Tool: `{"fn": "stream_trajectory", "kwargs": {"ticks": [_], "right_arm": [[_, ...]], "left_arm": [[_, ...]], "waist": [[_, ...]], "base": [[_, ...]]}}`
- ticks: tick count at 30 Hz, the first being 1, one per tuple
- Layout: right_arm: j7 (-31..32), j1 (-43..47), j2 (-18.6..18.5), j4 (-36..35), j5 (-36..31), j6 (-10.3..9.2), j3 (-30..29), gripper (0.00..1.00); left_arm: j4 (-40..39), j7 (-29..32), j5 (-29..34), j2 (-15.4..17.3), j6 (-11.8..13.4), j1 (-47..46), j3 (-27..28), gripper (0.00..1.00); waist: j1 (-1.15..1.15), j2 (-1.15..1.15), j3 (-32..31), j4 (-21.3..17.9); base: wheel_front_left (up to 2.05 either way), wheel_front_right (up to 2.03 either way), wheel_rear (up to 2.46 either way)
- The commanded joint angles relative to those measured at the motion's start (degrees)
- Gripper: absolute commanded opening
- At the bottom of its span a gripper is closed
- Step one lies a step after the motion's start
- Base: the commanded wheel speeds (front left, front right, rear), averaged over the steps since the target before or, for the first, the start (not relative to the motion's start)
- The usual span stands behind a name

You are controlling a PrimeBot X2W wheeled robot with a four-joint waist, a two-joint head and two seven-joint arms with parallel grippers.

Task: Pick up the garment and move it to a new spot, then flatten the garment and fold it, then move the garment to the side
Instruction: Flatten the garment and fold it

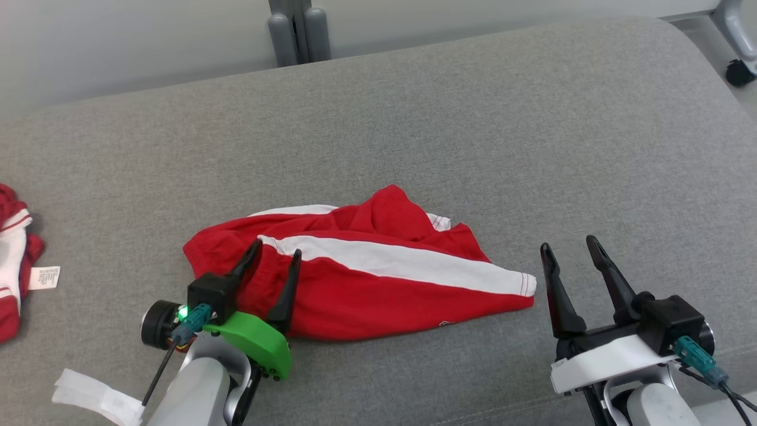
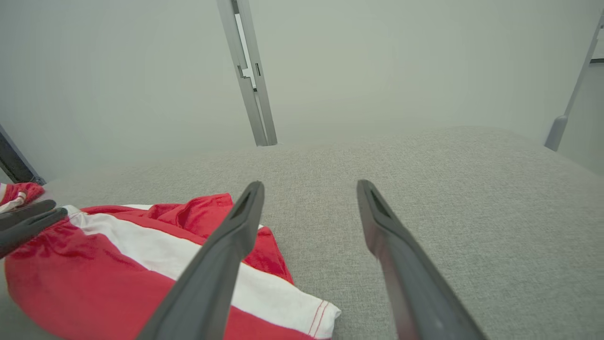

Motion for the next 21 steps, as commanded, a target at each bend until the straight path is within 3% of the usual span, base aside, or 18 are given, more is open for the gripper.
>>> {"fn": "stream_trajectory", "kwargs": {"ticks": [1, 6, 7, 9, 10, 11, 21], "right_arm": [[-0.16, -0.93, 0.14, -0.13, 0.07, 0.02, -0.04, 1.0], [-0.16, -1.52, 0.37, -0.29, 0.06, 0.03, -0.15, 1.0], [-0.16, -1.74, 0.41, -0.33, 0.07, 0.02, -0.1, 1.0], [-0.16, -1.9, 0.49, -0.42, 0.05, 0.02, -0.01, 1.0], [-0.16, -1.92, 0.54, -0.45, 0.03, 0.02, 0.02, 1.0], [-0.16, -1.96, 0.6, -0.47, 0.01, 0.03, 0.06, 1.0], [-0.16, -2.07, 1.01, -0.3, -0.32, 0.03, -0.88, 1.0]], "left_arm": [[1.16, -0.03, -0.36, 0.63, -0.16, -1.32, -0.11, 1.0], [3.7, -0.03, -1.75, 0.81, -0.16, -2.85, -1.23, 1.0], [4.09, -0.03, -2.11, 0.98, -0.16, -3.54, -1.58, 0.92], [4.41, -0.03, -2.71, 1.03, -0.16, -4.81, -2.14, 0.4], [4.44, -0.03, -2.71, 1.15, -0.16, -5.37, -2.15, 0.04], [4.45, -0.03, -2.71, 1.3, -0.16, -5.94, -2.09, 0.0], [1.35, -0.03, -1.64, 2.38, -0.16, -13.36, 0.55, 0.0]], "waist": [[0.0, 0.0, 1.39, -1.36], [0.0, 0.0, 2.28, -2.21], [0.0, 0.0, 2.43, -2.35], [0.0, 0.0, 2.67, -2.54], [0.0, 0.0, 2.78, -2.62], [0.0, 0.0, 2.94, -2.71], [0.0, 0.0, 3.66, -2.73]], "base": [[0.0, 0.0, 0.0], [0.0, 0.0, 0.0], [0.0, 0.0, 0.0], [0.0, 0.0, 0.0], [0.0, 0.0, 0.0], [0.0, 0.0, 0.0], [0.0, 0.0, 0.0]]}}
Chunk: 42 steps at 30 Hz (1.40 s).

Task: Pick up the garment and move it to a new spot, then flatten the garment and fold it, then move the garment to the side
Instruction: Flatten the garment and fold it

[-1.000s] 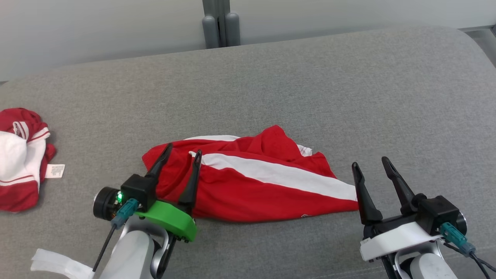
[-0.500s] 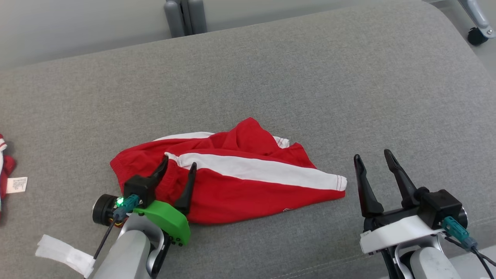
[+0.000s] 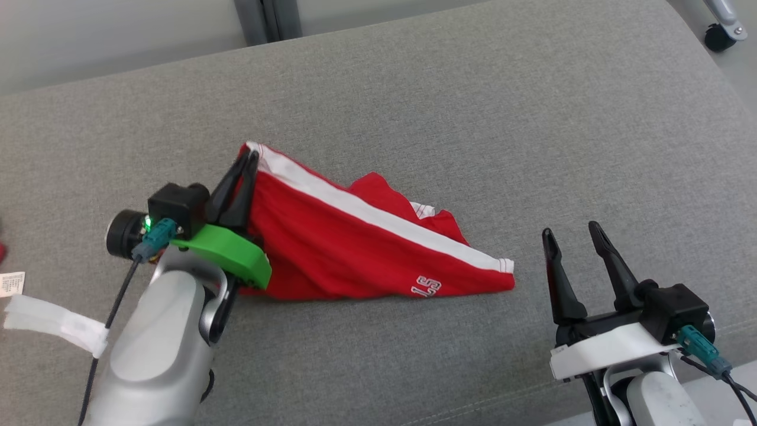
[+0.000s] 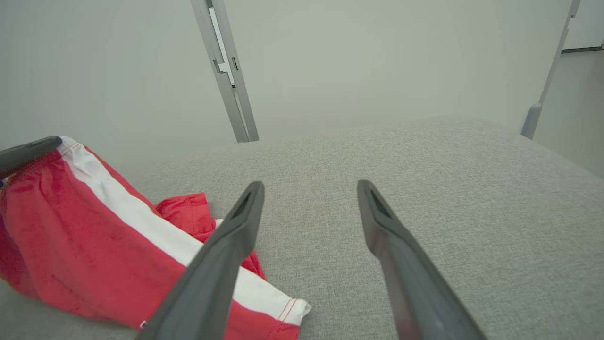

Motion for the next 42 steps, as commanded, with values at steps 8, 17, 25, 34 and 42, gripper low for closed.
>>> {"fn": "stream_trajectory", "kwargs": {"ticks": [8, 17, 25, 34, 42], "right_arm": [[-0.16, 0.7, 0.24, -0.44, -0.86, 0.02, -1.11, 1.0], [-0.16, 2.48, 0.42, -0.07, -0.53, 0.02, -1.84, 1.0], [-0.16, 2.92, -0.45, 0.72, -0.62, 0.03, -2.06, 1.0], [-0.16, 3.61, -0.96, 1.52, -0.25, 0.02, -2.26, 1.0], [-0.16, 4.14, -1.09, 1.9, 0.02, 0.02, -2.14, 1.0]], "left_arm": [[-10.09, -0.02, 2.19, -0.46, -0.15, 0.23, 2.56, 0.0], [-18.2, -0.03, 1.99, 0.53, -0.16, 19.52, 1.84, 0.0], [-19.7, -0.03, 0.25, -0.87, -0.03, 31.37, 4.35, 0.0], [-17.56, -0.03, 0.23, -3.18, -0.11, 35.49, 5.65, 0.94], [-21.27, -0.03, 1.34, -4.14, -0.14, 34.41, 11.86, 1.0]], "waist": [[0.0, 0.0, -1.05, 2.79], [0.0, 0.0, -2.77, 6.81], [0.0, 0.0, -3.62, 9.94], [0.0, 0.0, -4.56, 10.71], [0.0, 0.0, -6.24, 10.34]], "base": [[0.0, 0.0, 0.0], [0.0, 0.0, 0.0], [0.0, 0.0, 0.0], [0.0, 0.0, 0.0], [0.0, 0.0, 0.0]]}}
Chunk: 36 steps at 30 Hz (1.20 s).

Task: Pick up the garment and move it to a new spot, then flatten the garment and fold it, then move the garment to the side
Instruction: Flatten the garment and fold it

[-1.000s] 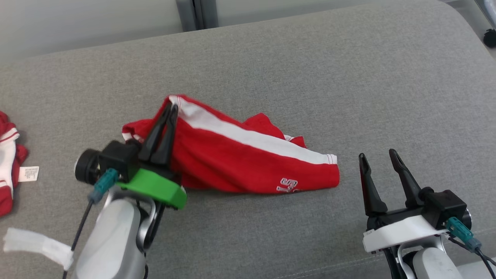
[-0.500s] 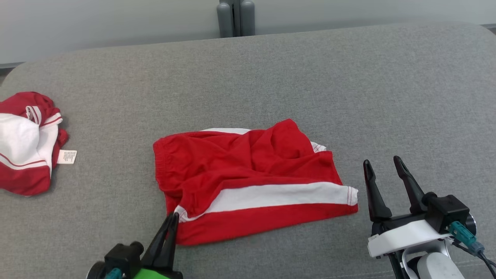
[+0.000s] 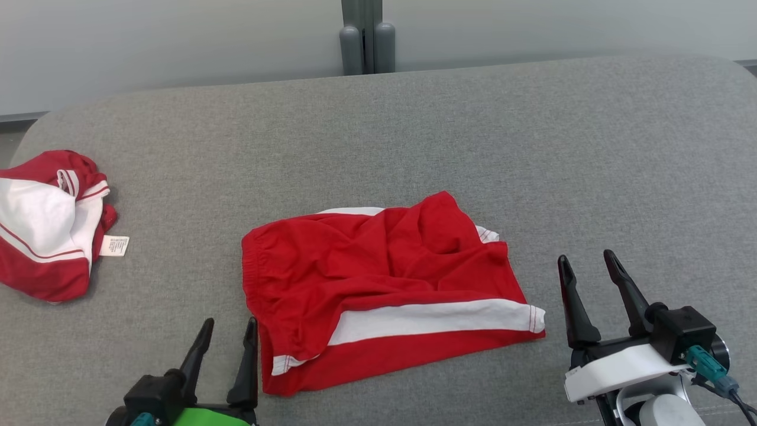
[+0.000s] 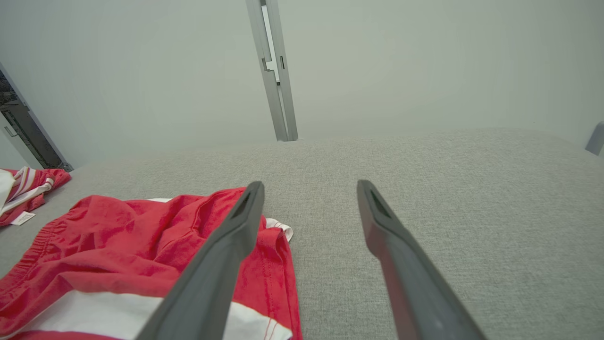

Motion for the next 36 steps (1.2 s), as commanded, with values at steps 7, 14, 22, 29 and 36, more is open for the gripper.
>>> {"fn": "stream_trajectory", "kwargs": {"ticks": [7, 14, 22, 29, 36], "right_arm": [[-0.16, 1.31, -0.38, -0.08, 0.4, 0.02, -0.16, 1.0], [-0.16, 1.82, -0.86, -0.63, 0.17, 0.02, -0.04, 1.0], [-0.16, 3.82, -1.81, -1.2, -0.56, 0.01, -0.12, 1.0], [-0.16, 4.39, -1.95, -1.24, -1.75, 0.02, 0.59, 1.0], [-0.16, 4.06, -1.98, -0.78, -2.36, 0.01, 1.28, 1.0]], "left_arm": [[-2.83, -0.03, 1.85, -0.8, -0.15, -1.41, 6.68, 1.0], [-3.64, -0.03, 3.96, -0.82, -0.16, -2.44, 10.8, 1.0], [-3.46, -0.03, 5.44, -0.22, -0.16, -1.83, 12.56, 1.0], [-1.64, -0.03, 5.75, 0.09, -0.16, -1.58, 12.07, 1.0], [0.46, -0.03, 6.32, 0.46, -0.15, -3.41, 11.68, 1.0]], "waist": [[0.0, 0.0, -1.45, -0.67], [0.0, 0.0, -2.55, -1.29], [0.0, 0.0, -4.49, -1.85], [0.0, 0.0, -5.17, -2.02], [0.0, 0.0, -5.14, -1.67]], "base": [[0.0, 0.0, 0.0], [0.0, 0.0, 0.0], [0.0, 0.0, 0.0], [0.0, 0.0, 0.0], [0.0, 0.0, 0.0]]}}
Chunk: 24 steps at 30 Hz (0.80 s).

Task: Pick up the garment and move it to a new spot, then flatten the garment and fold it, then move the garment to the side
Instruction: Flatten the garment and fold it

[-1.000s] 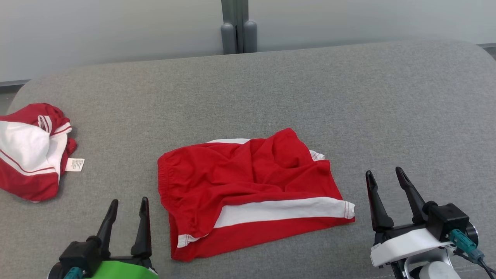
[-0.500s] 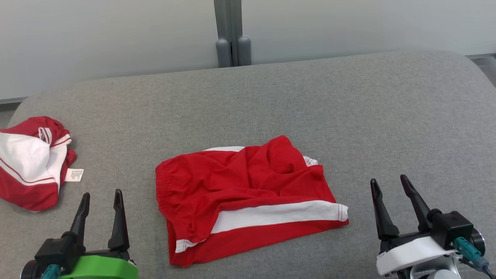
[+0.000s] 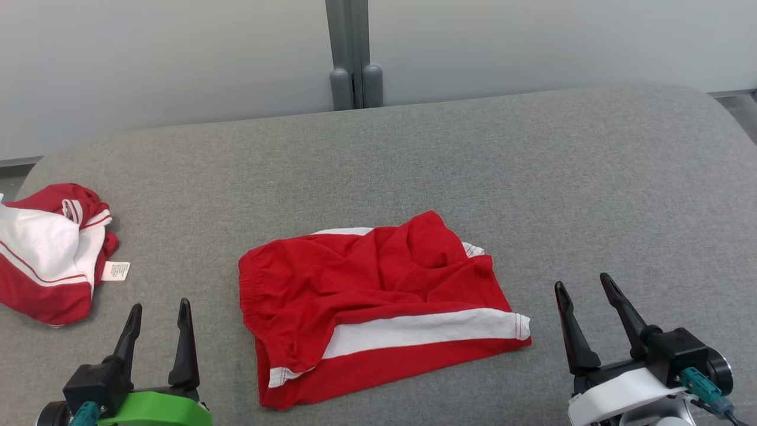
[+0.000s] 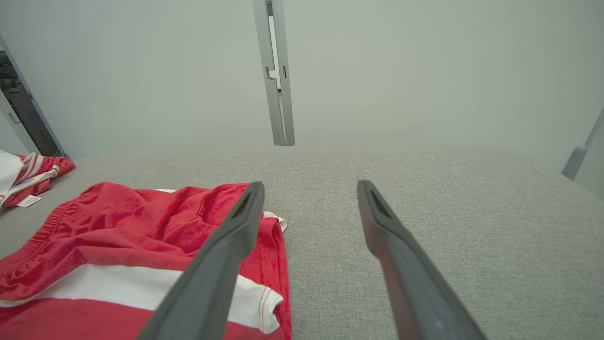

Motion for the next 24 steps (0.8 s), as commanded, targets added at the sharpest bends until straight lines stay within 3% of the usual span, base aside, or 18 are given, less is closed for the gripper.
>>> {"fn": "stream_trajectory", "kwargs": {"ticks": [1, 24], "right_arm": [[-0.16, 0.28, -0.2, 0.16, -0.37, 0.01, 0.12, 1.0], [-0.16, -0.32, -0.33, 1.78, -0.3, 0.02, 1.23, 1.0]], "left_arm": [[0.14, -0.03, 0.85, 0.34, -0.14, -1.16, -0.01, 1.0], [1.08, -0.03, 0.83, 0.19, -0.15, -1.01, -1.08, 1.0]], "waist": [[0.0, 0.0, 0.01, 0.04], [0.0, 0.0, -0.06, 0.16]], "base": [[0.0, 0.0, 0.0], [0.0, 0.0, 0.0]]}}
